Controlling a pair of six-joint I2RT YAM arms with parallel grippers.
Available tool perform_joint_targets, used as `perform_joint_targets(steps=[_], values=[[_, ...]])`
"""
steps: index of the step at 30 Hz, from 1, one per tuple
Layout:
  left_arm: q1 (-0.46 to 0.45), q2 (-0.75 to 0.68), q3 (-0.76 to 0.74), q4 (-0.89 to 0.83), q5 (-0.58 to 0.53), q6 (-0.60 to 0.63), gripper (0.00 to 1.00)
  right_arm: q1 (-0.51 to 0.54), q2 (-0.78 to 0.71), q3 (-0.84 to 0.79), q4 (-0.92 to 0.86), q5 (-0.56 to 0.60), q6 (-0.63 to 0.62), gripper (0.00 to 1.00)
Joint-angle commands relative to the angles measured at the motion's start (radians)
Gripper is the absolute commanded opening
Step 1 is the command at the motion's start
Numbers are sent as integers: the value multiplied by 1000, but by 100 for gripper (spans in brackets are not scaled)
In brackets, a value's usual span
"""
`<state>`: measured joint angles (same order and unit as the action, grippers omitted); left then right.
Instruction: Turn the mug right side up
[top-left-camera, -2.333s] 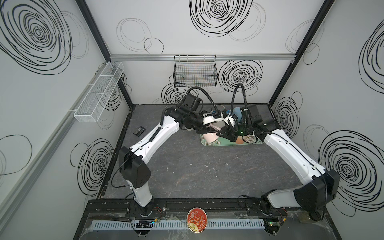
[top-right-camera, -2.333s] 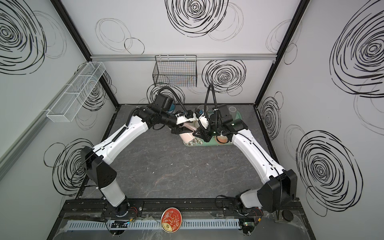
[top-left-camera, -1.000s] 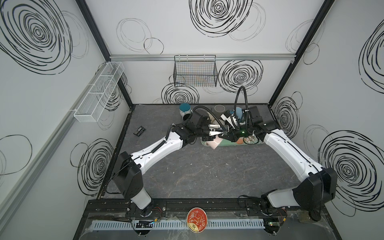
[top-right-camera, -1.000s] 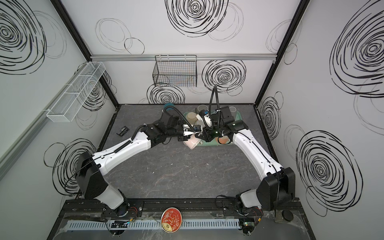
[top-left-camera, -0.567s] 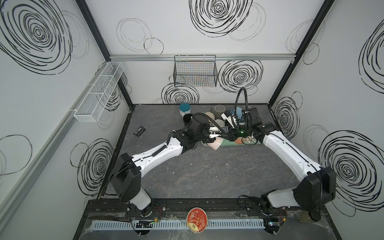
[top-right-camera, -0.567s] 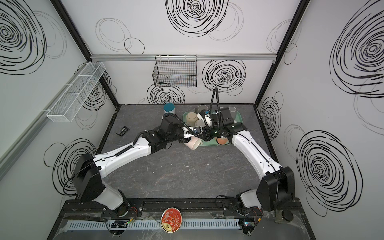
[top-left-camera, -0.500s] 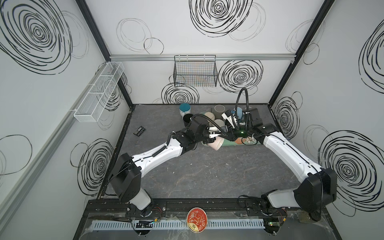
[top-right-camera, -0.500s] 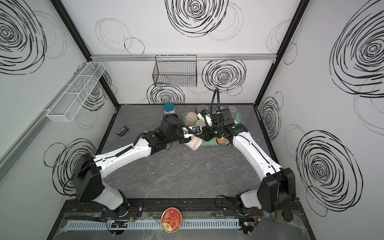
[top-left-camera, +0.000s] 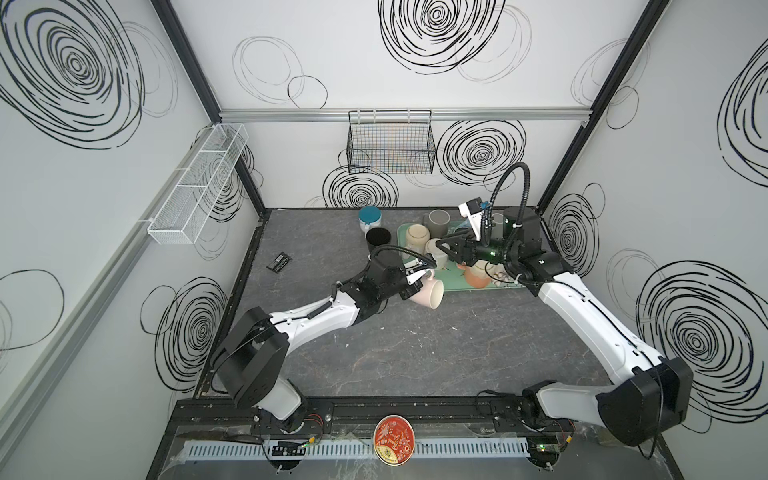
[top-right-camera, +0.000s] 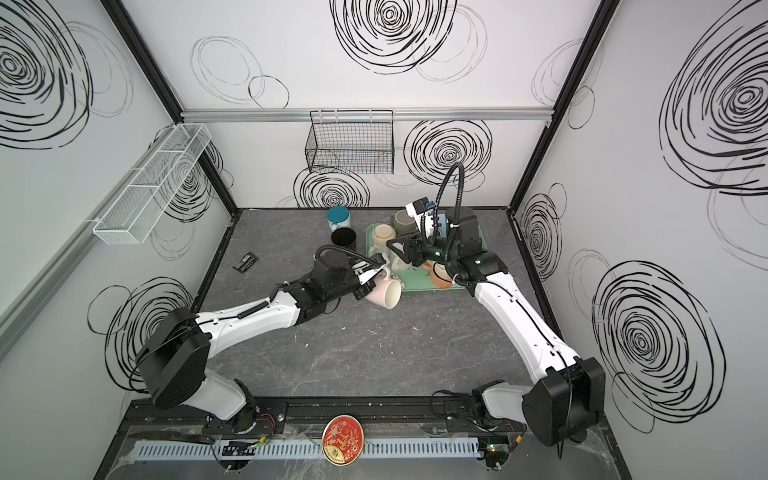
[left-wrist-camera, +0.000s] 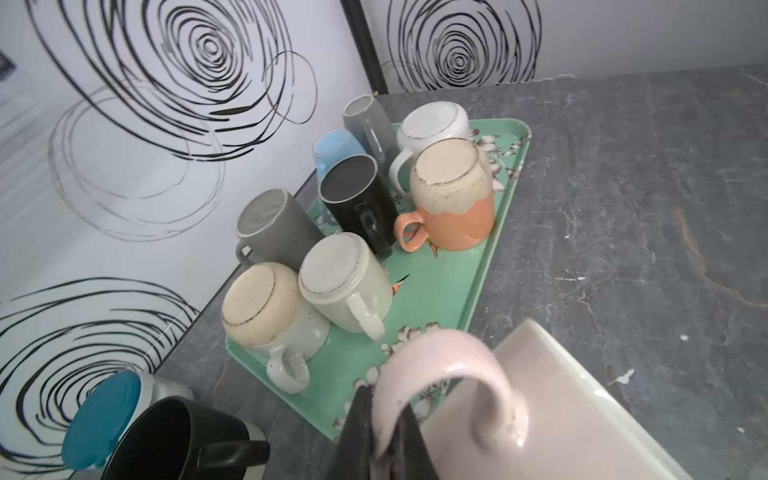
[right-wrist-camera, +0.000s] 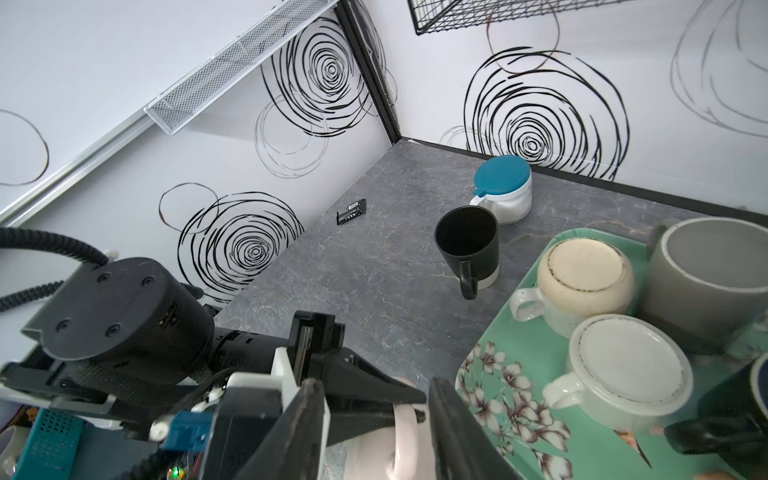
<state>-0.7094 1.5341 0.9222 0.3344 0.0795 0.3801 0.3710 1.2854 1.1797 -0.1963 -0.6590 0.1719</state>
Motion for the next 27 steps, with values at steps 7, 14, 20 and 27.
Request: perform_joint_targets(steps=[7,14,20,27], values=[[153,-109,-215,556,-29,-297,0,13,35,-25,119,56,252,48],[253,-94,-333,792,-4,-403,0,146,185,51,151,100,322,47],[322,-72,-353,848,146,-457,0,197,375,262,57,47,215,47],[371,-29,-353,856,329,-537,0,208,599,614,-291,-2,-8,47]])
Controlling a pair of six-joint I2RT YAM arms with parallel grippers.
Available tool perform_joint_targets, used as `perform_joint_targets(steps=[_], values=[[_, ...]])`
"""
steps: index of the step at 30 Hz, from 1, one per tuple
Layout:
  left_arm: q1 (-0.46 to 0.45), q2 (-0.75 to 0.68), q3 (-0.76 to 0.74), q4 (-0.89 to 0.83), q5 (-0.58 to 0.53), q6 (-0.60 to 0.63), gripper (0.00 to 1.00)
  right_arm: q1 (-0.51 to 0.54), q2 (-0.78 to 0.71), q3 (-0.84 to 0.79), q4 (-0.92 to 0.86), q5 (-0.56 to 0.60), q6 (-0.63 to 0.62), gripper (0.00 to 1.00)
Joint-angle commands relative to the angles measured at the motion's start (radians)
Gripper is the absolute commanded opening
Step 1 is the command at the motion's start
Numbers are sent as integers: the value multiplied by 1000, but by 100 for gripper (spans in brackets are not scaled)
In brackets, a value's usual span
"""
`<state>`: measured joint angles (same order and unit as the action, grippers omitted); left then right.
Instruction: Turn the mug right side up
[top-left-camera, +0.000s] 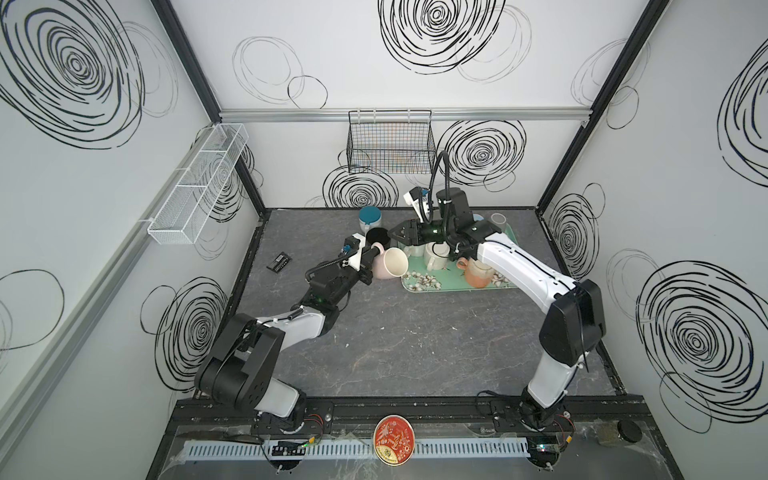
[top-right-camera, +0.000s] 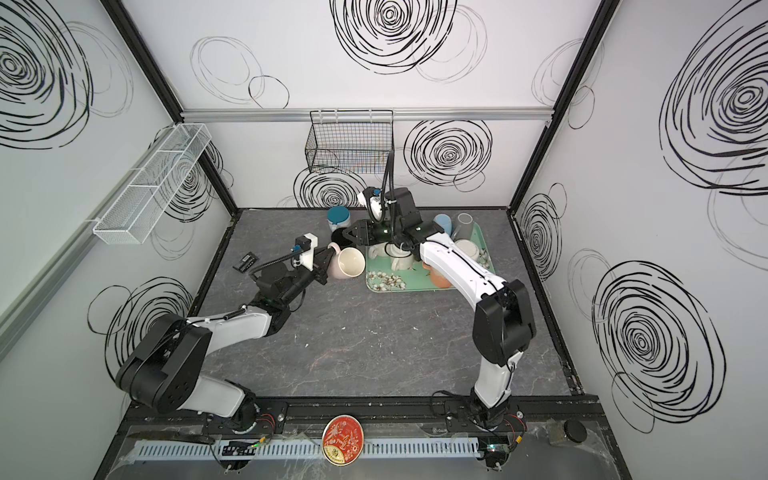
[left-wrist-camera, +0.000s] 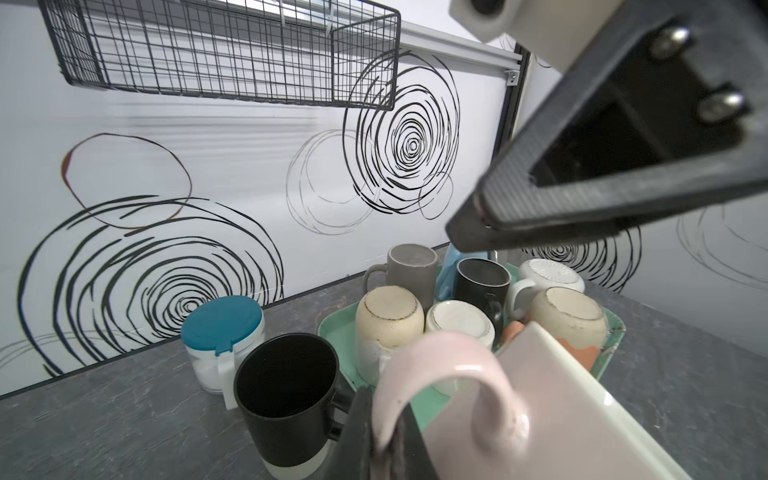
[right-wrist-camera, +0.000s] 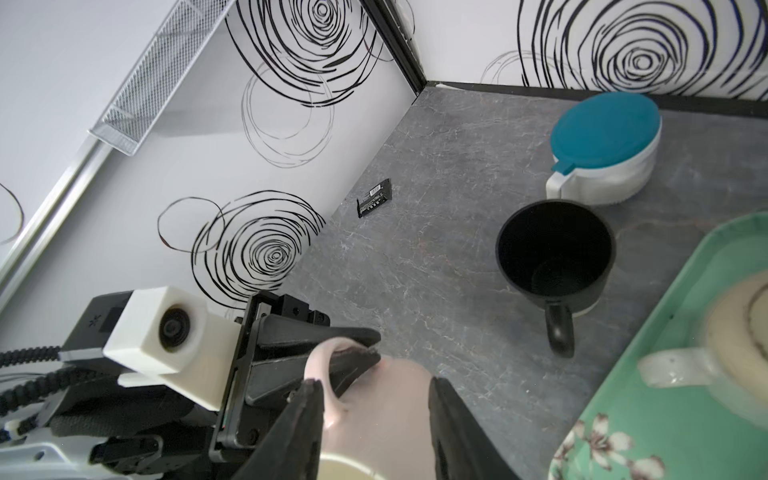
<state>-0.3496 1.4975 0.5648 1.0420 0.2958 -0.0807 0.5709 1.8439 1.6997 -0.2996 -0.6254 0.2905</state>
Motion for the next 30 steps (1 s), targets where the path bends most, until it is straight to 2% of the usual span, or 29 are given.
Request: perform_joint_targets(steps=[1,5,8,11,14,19,26,30], values=[[12,9,4,151,120,-84,0,13,57,121,-218,-40,-146,48],[14,22,18,115,141,-86,0,33,98,165,-270,-84,-195,51],[15,32,21,96,133,-89,0,50,115,183,-309,-75,-224,51],[12,31,20,84,94,-88,0,59,131,203,-350,-53,-234,51],[-9,20,42,-7,20,-40,0,70,133,198,-367,-27,-256,52],[-25,22,81,-89,-17,-5,0,74,153,195,-384,-27,-268,51],[-32,27,81,-89,-13,-9,0,79,169,190,-414,9,-326,47],[-38,21,85,-117,16,30,0,80,186,193,-420,1,-342,44]])
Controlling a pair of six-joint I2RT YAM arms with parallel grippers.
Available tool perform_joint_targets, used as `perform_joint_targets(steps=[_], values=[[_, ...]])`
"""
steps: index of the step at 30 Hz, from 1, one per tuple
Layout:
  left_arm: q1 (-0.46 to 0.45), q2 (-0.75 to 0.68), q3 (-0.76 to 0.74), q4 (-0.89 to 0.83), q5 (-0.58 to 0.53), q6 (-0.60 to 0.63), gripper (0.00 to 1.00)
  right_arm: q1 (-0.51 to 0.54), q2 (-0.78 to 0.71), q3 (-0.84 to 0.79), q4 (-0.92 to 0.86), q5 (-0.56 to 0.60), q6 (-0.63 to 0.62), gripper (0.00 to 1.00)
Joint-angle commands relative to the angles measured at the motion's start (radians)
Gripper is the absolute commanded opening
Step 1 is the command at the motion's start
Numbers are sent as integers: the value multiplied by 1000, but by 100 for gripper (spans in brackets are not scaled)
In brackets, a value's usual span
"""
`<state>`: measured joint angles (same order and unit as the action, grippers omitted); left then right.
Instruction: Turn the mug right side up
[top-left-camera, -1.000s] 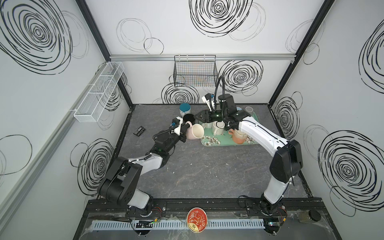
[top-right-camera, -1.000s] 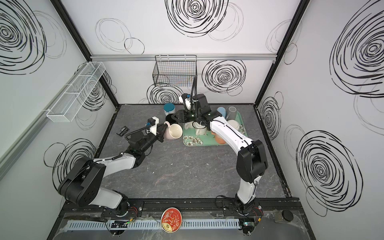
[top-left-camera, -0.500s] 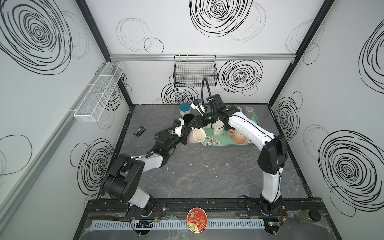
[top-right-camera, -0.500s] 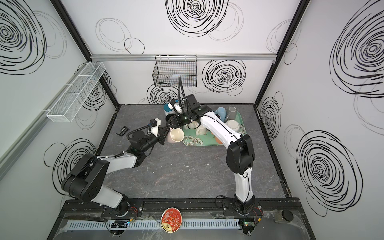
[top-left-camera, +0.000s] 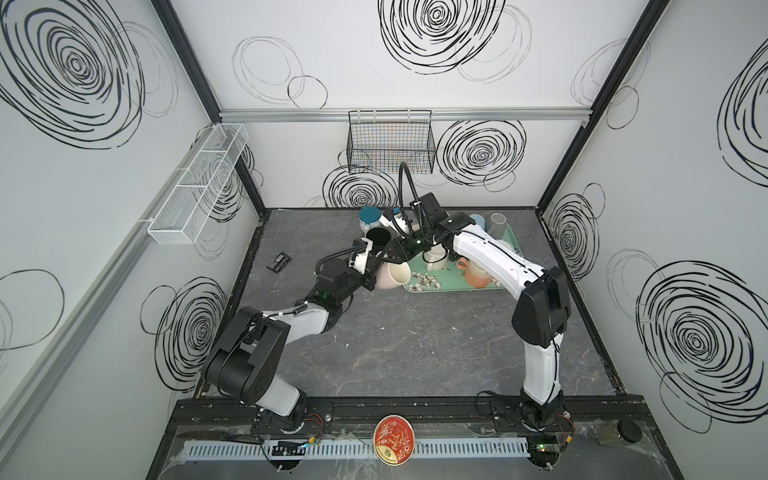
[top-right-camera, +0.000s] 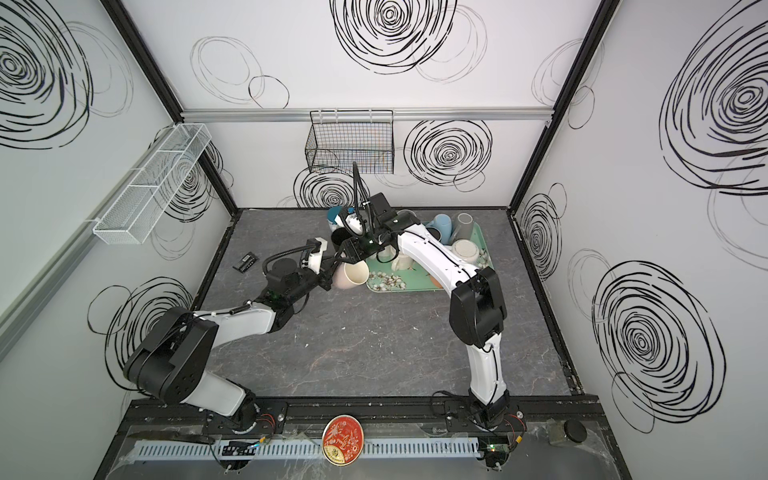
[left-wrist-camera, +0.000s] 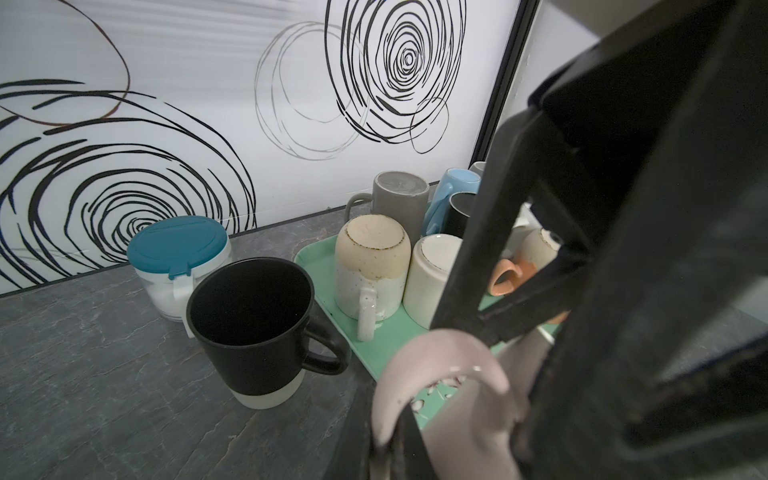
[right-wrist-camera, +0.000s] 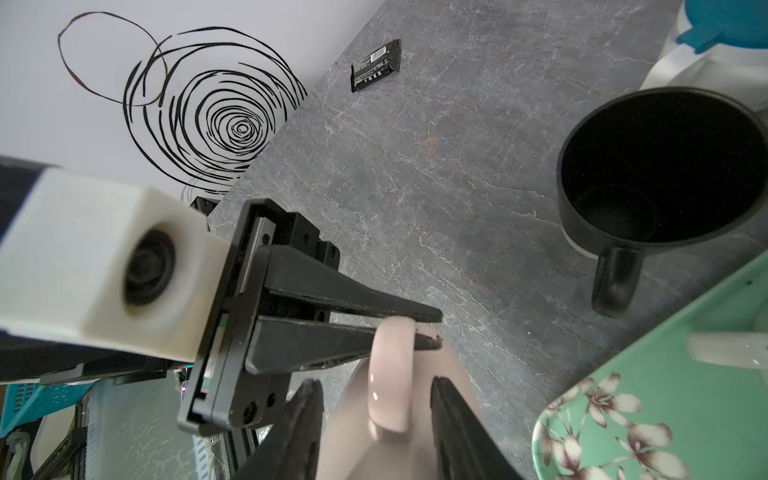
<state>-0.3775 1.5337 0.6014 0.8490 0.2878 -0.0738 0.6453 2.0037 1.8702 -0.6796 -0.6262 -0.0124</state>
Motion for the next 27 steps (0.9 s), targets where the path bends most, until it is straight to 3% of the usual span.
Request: perform_joint_targets(steps=[1,9,16,22,27], values=[[-14,-18,54,54,28,42,0,7,31,27,-40,1,-40,43],[-27,-12,93,-37,34,92,0,14,85,80,-94,15,-79,32],[-22,-12,81,-24,34,84,0,15,99,88,-109,-5,-100,0],[-6,4,49,31,37,33,0,30,121,104,-110,52,-78,0],[13,55,0,129,45,-40,13,65,175,145,-123,131,-46,0]])
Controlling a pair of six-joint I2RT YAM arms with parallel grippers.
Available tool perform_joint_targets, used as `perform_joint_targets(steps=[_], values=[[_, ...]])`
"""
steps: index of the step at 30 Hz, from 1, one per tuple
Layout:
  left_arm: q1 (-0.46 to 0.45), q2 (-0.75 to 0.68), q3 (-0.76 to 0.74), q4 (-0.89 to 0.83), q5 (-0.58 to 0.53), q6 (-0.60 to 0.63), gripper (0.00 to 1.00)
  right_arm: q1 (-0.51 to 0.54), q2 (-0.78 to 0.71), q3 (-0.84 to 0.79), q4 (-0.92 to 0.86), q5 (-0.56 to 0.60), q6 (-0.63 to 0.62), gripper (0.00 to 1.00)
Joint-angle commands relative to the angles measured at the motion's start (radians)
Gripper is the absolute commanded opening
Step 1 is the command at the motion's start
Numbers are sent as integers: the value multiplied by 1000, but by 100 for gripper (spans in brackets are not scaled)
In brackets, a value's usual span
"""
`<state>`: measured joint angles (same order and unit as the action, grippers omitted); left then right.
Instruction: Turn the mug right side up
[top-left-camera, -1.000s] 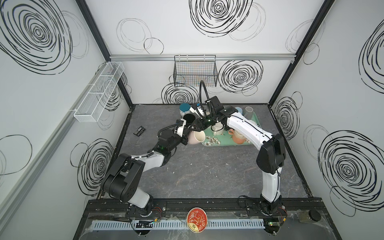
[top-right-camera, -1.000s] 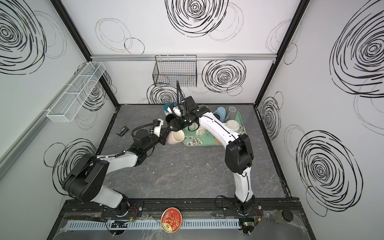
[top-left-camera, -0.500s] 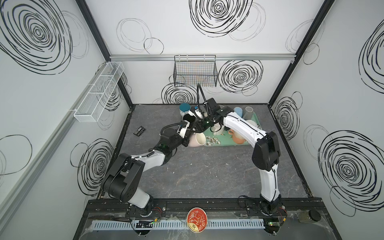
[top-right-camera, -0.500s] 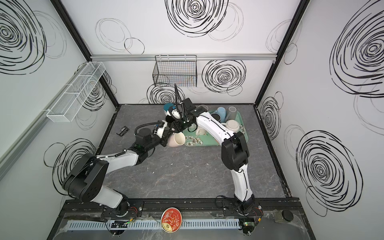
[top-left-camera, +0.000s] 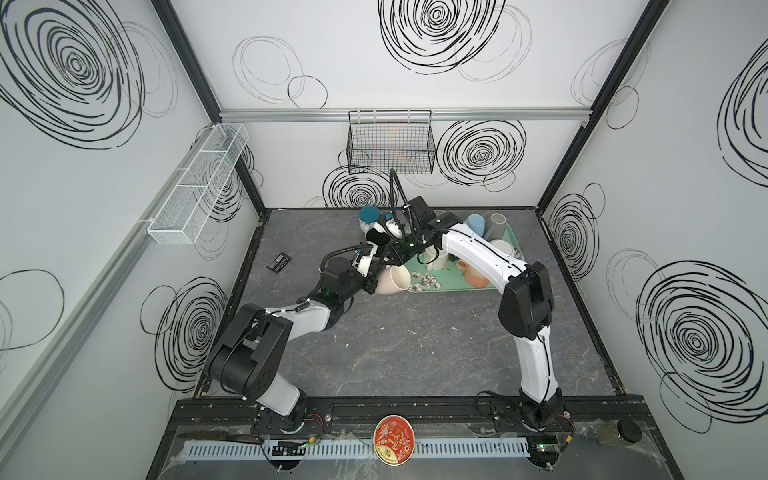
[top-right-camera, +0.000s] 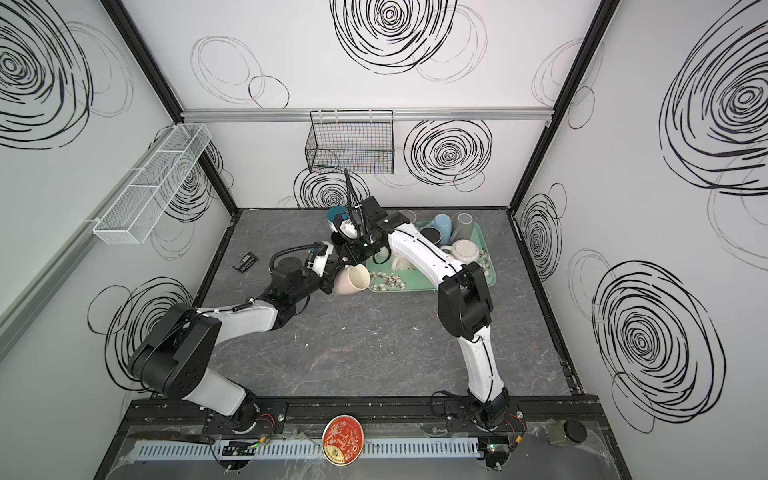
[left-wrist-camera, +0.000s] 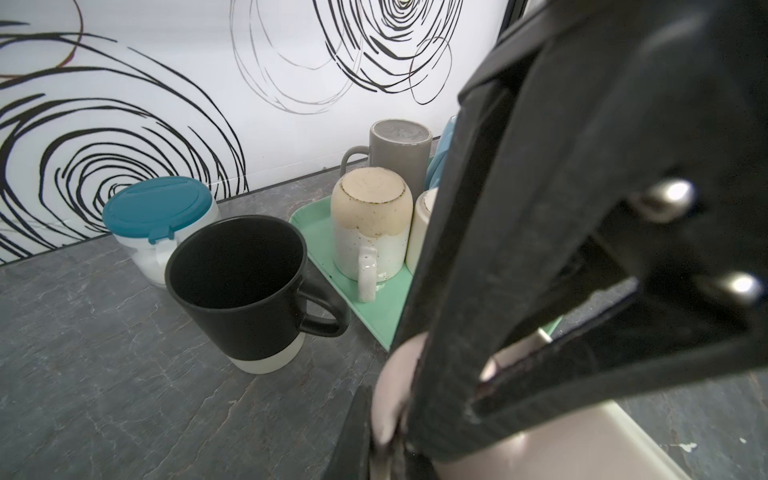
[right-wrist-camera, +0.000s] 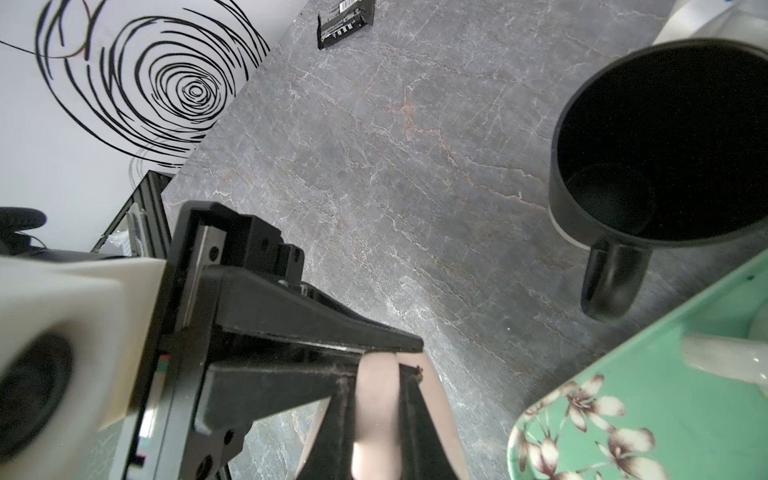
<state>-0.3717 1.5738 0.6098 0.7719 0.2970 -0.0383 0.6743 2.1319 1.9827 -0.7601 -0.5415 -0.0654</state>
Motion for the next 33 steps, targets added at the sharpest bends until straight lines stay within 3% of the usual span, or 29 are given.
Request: perform_joint_targets(steps=[1,13,19,24,33], values=[[9,31,-18,227,37,-90,14,43,62,44,-44,60,16,0],[28,118,-98,351,11,-165,36,88,199,205,-119,268,50,0],[55,115,-144,410,9,-205,40,95,251,284,-150,346,68,0],[72,87,-181,421,-5,-235,41,102,303,344,-147,303,67,0],[113,-24,-219,287,-49,-261,42,121,328,363,-125,254,70,13]])
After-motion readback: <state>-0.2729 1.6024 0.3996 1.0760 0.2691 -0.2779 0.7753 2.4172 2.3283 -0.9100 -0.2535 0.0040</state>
